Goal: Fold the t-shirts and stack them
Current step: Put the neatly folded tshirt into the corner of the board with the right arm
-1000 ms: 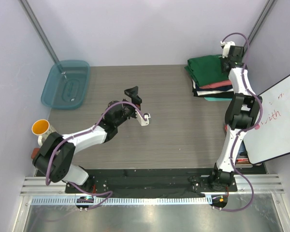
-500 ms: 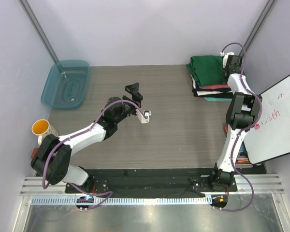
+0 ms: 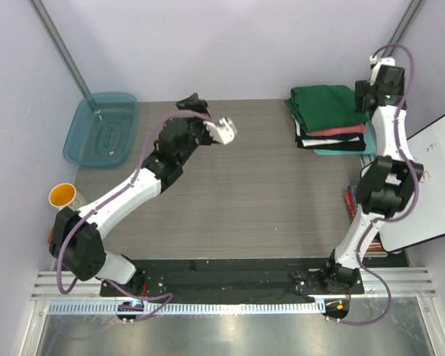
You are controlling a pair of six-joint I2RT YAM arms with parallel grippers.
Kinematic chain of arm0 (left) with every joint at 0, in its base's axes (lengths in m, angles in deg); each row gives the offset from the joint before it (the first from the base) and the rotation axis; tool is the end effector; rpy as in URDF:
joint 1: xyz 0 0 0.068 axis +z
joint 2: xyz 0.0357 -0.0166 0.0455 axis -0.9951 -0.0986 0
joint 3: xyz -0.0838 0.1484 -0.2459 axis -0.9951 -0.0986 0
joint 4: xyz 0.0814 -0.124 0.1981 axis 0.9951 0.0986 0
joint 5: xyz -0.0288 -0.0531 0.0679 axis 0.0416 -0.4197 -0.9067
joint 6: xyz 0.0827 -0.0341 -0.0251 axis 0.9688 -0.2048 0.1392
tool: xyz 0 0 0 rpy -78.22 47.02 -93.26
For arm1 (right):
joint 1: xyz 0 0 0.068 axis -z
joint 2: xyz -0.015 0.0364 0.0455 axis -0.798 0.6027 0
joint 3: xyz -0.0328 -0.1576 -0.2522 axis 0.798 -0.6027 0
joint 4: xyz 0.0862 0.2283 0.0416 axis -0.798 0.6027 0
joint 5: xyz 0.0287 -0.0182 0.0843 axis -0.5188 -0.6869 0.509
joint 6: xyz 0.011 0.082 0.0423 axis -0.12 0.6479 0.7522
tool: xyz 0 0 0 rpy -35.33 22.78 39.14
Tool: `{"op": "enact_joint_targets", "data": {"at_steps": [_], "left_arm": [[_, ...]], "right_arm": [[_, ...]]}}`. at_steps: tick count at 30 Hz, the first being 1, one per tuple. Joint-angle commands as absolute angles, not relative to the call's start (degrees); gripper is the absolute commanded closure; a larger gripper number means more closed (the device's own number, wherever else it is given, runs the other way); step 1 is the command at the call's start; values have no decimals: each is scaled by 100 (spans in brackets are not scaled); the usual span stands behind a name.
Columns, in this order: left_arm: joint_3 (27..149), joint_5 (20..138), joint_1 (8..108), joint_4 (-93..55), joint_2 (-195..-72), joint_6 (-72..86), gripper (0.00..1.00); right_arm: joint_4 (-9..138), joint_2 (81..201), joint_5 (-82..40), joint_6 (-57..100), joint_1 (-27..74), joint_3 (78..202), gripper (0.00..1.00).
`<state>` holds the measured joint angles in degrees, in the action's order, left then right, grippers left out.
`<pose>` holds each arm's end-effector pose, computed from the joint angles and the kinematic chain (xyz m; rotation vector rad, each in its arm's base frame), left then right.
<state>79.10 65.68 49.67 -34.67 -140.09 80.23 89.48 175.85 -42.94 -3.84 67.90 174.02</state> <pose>0.3135 -0.2079 0.3795 1.1526 1.1266 0.4345 0.4914 -0.1520 0.3277 0.0806 2.1673 -0.5968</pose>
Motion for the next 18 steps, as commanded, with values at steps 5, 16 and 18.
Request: {"op": "enact_joint_targets", "data": {"at_steps": [5,16,18], "left_arm": [[9044,5420,5261,-749,-13498,4357,0],[8885,6150,6237,326,-12909,2702,0],[8815,6097,6255,290,-12847,2720,0]], "right_arm": [[10910,15697,-2980,60,6656,16652,0],[10657,15011,-2602,737,6630,15595,0],[10656,15002,-2576,728,6621,15648,0]]}}
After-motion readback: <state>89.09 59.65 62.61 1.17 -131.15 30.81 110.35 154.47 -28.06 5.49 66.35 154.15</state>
